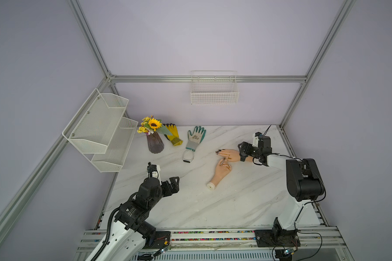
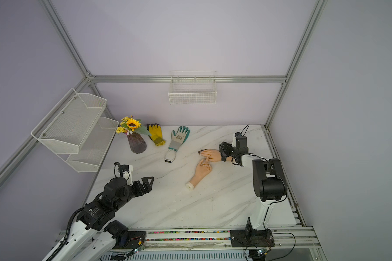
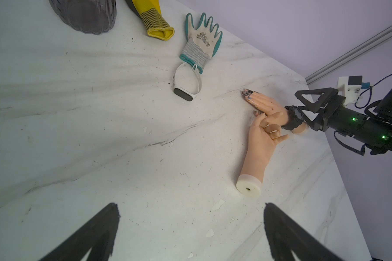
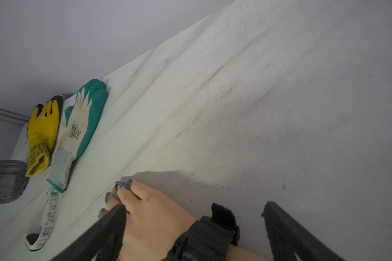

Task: Take off the watch
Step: Adjust the hand at the center of the board.

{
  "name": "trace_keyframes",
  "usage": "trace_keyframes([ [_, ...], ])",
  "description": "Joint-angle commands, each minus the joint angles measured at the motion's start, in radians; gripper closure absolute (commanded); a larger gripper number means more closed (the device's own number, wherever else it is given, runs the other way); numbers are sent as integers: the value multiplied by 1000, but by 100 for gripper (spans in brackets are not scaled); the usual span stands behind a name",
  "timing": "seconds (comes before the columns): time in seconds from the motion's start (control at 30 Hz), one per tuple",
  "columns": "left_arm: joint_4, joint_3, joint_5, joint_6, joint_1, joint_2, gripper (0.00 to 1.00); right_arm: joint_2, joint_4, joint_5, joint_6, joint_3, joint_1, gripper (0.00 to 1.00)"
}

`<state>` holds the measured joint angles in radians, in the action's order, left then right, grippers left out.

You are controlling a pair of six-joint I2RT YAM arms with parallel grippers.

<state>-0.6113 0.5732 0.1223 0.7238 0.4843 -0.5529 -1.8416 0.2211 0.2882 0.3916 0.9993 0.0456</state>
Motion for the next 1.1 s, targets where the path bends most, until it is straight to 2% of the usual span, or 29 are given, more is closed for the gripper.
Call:
trace_keyframes([
  [0.0, 62, -3, -12, 19, -6, -12, 0, 28, 26, 61, 33, -83, 3, 2],
  [0.13, 82, -14, -18, 21, -6, -29, 0, 101, 31, 45, 81, -170, 15, 2],
  [0.37, 143, -42, -34, 34, -6, -63, 0, 309, -2, -74, 137, -298, 76, 3],
  [0.57, 184, -48, -58, 38, -6, -112, 0, 256, -51, -212, 145, -330, 151, 2],
  [0.67, 187, -49, -65, 36, -6, -122, 0, 257, -98, -321, 161, -293, 169, 3],
  [0.8, 188, -53, -58, 33, -6, -117, 0, 266, -137, -358, 166, -232, 169, 2],
  [0.97, 185, -57, -52, 26, -6, -99, 0, 130, -414, -675, 165, -23, 188, 3],
  [1.07, 186, -64, -40, 2, -6, -89, 0, 92, -540, -767, 74, 77, 217, 3],
])
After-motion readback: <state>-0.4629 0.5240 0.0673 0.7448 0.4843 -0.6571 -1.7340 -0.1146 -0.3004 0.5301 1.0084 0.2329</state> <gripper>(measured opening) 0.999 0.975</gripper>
